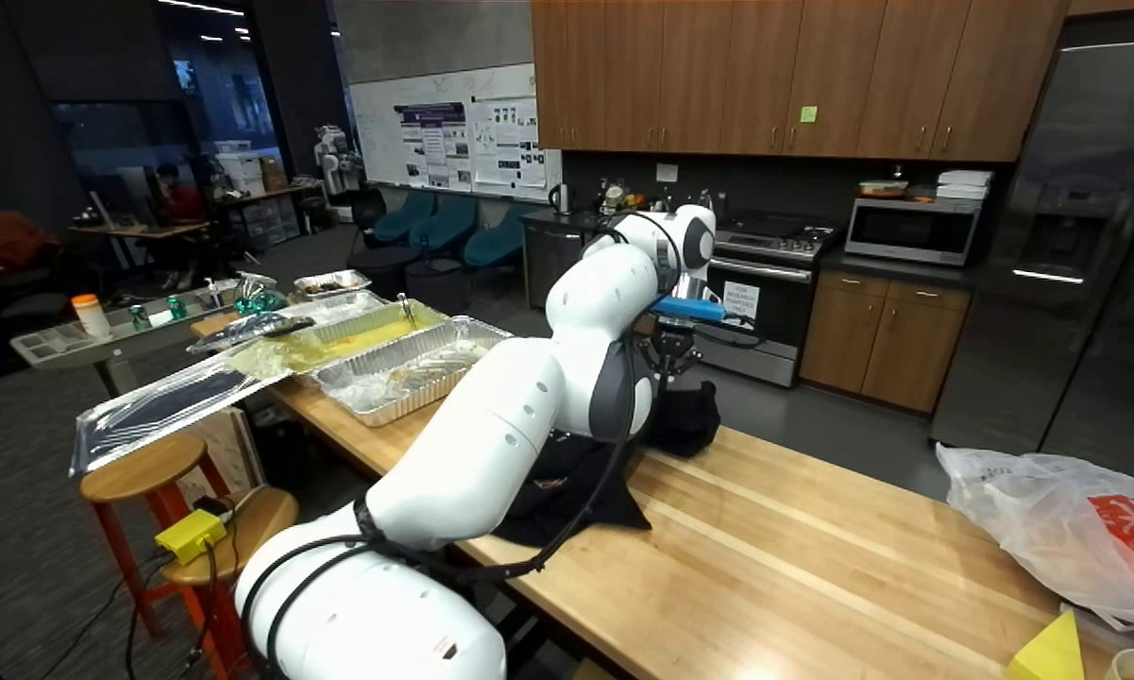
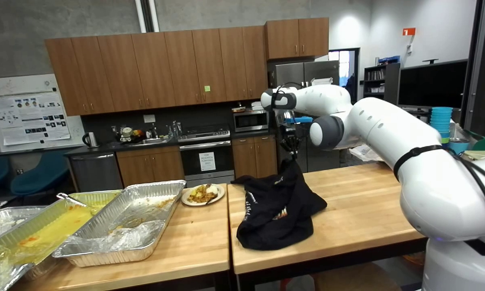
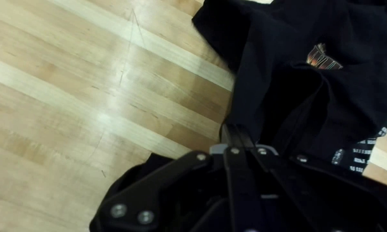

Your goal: Fold the black t-shirt from left to right then right to left.

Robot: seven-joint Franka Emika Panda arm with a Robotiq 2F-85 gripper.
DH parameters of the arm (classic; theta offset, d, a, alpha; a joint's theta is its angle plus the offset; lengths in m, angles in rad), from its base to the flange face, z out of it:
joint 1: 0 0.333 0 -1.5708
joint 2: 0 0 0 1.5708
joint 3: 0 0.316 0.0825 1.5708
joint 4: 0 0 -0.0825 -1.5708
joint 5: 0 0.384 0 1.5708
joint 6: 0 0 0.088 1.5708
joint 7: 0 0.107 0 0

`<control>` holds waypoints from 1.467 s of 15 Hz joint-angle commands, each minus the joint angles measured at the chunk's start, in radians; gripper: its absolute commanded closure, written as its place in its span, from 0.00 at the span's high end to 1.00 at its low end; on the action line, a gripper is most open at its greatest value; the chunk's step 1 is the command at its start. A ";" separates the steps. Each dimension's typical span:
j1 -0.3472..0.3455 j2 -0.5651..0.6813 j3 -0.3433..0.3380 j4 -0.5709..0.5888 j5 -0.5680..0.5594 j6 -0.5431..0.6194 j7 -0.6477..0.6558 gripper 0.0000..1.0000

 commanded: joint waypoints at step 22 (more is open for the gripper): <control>0.303 -0.232 -0.110 0.050 -0.397 -0.116 -0.469 0.00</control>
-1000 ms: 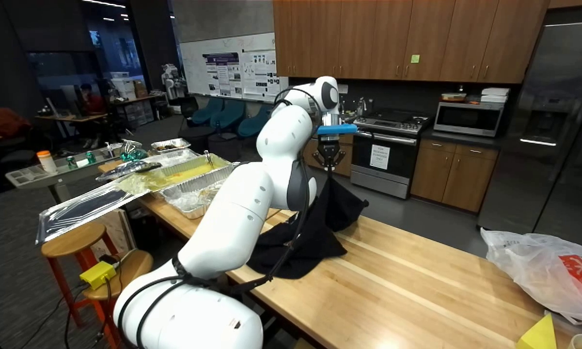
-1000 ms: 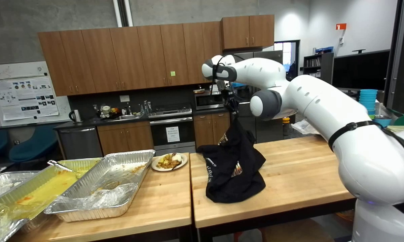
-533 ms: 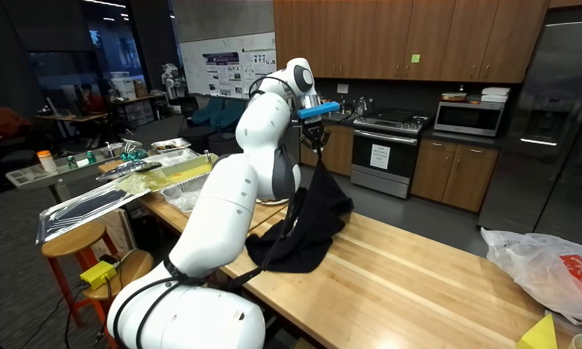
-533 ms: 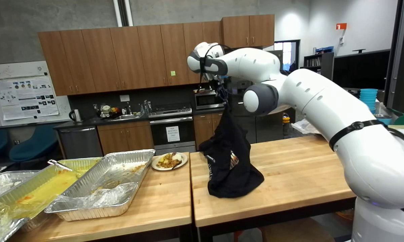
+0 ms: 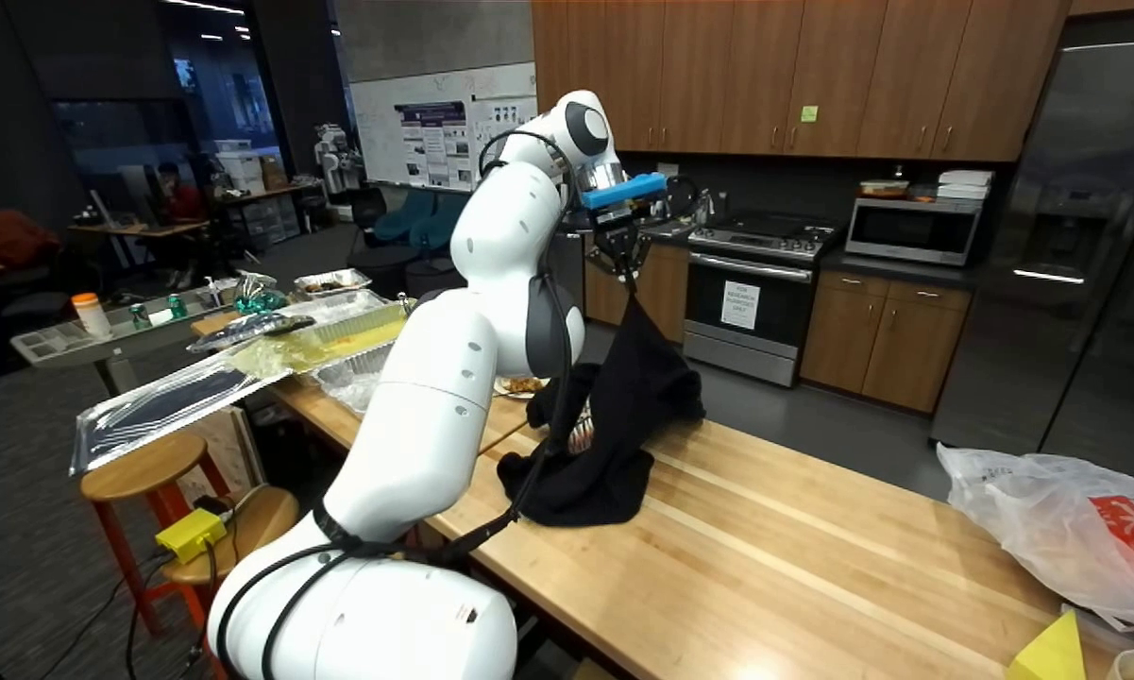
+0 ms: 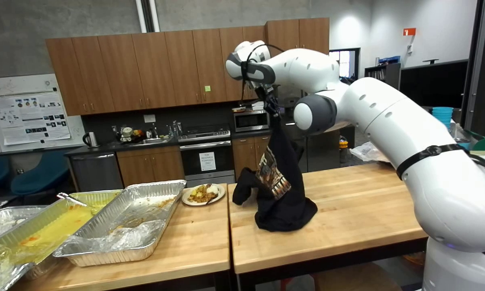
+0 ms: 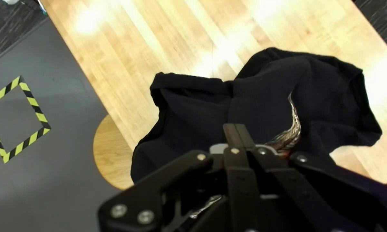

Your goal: Fold the black t-shirt from left to right then right to left.

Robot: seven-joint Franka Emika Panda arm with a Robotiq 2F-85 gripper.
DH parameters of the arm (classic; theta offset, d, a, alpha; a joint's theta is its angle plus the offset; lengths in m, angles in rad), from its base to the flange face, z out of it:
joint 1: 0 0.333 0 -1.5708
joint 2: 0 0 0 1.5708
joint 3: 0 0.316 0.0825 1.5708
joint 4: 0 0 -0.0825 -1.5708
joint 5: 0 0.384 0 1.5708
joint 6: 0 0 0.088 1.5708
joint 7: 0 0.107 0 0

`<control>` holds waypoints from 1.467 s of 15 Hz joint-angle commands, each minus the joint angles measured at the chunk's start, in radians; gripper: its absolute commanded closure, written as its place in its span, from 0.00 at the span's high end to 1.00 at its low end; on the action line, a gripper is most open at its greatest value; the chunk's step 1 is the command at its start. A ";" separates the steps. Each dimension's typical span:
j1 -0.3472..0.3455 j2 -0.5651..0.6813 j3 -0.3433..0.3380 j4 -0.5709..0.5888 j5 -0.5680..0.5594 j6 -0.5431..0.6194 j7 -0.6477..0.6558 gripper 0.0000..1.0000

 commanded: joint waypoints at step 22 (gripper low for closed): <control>0.086 0.189 0.010 0.012 -0.150 -0.417 -0.149 0.00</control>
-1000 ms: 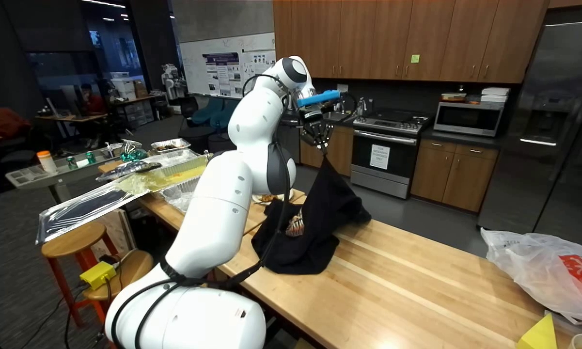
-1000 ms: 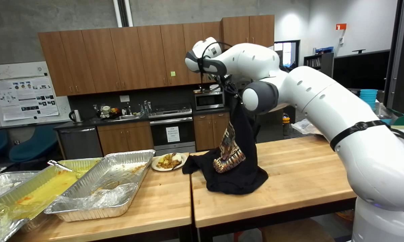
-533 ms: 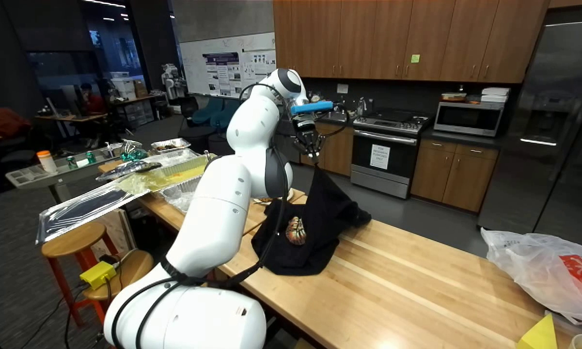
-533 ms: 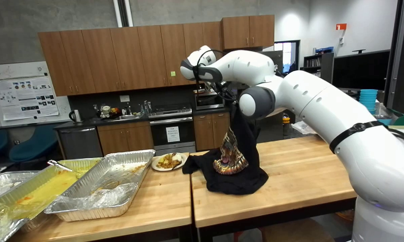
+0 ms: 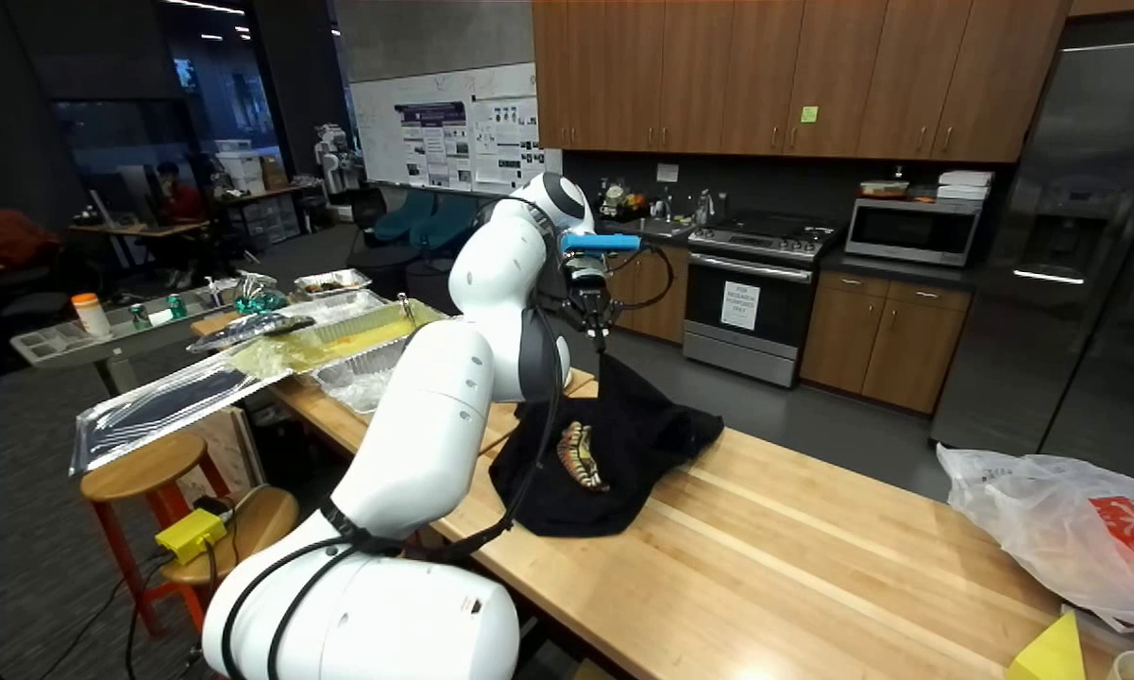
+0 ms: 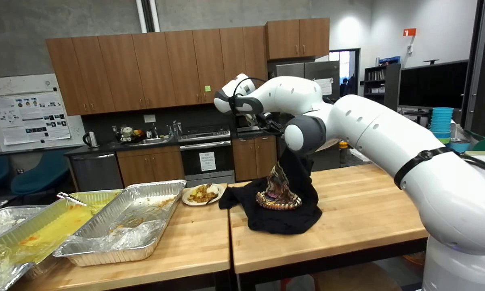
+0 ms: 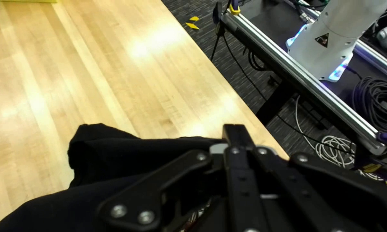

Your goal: Fold the black t-shirt from left to right then right to left.

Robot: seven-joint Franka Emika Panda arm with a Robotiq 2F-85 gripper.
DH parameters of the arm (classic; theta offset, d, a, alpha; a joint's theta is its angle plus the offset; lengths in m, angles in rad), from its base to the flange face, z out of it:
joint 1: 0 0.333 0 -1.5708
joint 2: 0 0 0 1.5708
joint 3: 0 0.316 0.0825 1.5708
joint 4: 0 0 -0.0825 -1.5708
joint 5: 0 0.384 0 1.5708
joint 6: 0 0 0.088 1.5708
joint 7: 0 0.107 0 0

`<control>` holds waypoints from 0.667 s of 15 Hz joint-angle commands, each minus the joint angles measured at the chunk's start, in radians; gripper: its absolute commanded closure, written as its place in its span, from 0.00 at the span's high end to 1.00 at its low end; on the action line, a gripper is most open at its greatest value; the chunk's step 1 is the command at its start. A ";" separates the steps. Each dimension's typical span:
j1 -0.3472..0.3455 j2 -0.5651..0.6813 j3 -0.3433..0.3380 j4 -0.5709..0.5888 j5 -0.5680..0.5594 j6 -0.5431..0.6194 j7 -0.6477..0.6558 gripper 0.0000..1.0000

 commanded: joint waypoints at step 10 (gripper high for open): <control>0.109 0.057 0.002 0.019 -0.174 0.020 -0.237 0.00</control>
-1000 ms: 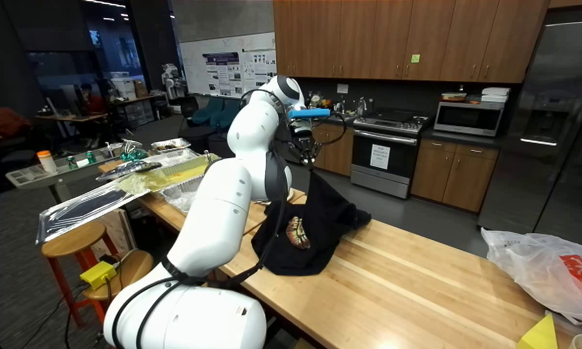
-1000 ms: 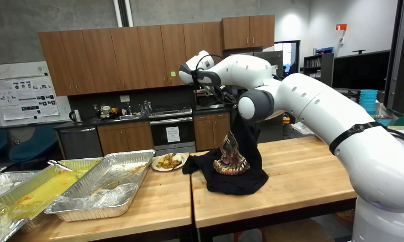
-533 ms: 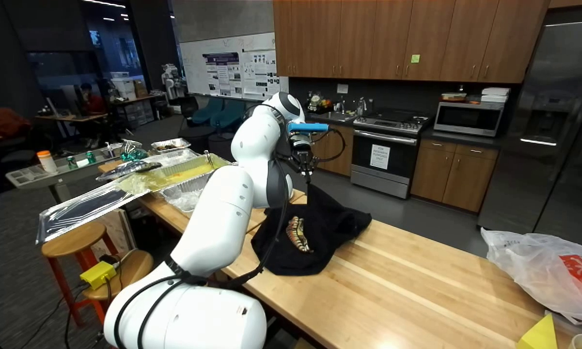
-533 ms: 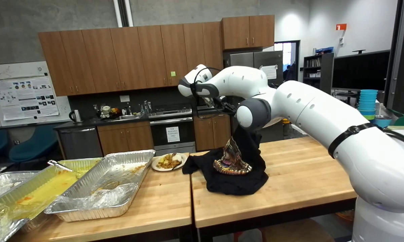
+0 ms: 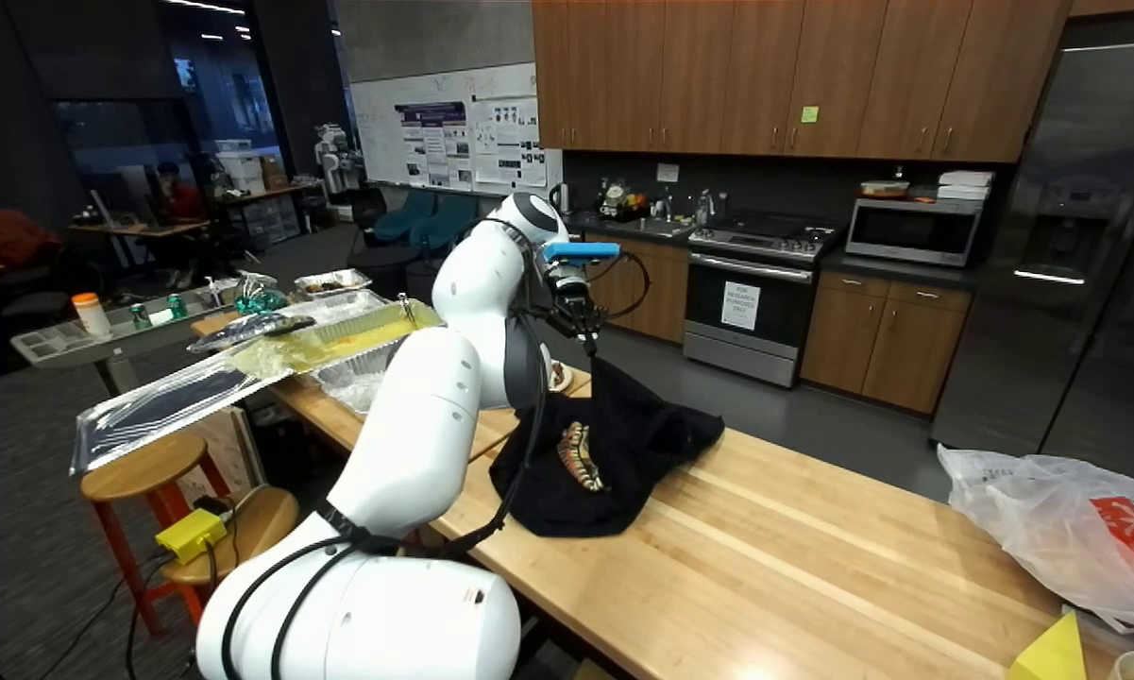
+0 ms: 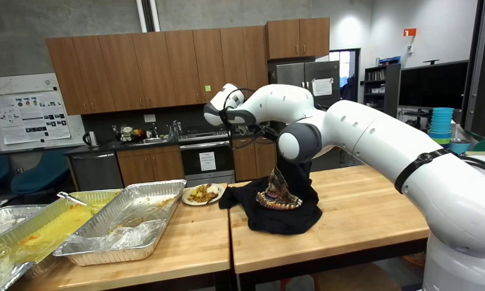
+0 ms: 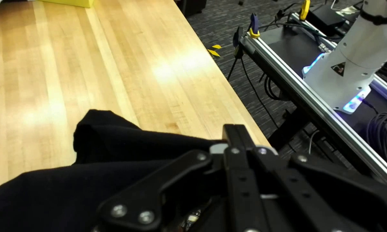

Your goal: Fold the black t-shirt from left to right then right to left.

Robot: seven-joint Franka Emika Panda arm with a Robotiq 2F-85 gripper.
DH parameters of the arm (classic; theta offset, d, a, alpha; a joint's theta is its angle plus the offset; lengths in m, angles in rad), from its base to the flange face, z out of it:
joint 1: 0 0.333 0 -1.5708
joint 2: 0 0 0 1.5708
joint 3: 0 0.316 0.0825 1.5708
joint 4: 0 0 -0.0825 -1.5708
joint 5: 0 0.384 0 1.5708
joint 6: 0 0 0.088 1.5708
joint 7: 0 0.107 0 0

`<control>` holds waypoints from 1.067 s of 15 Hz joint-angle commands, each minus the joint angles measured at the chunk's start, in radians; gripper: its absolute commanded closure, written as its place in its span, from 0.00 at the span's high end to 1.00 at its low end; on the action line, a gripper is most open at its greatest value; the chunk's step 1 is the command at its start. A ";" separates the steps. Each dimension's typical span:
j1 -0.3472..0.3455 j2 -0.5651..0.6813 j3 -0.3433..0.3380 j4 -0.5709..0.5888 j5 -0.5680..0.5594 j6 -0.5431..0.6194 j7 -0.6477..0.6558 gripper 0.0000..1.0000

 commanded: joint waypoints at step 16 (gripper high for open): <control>0.120 -0.110 0.018 -0.033 0.082 0.028 0.165 0.95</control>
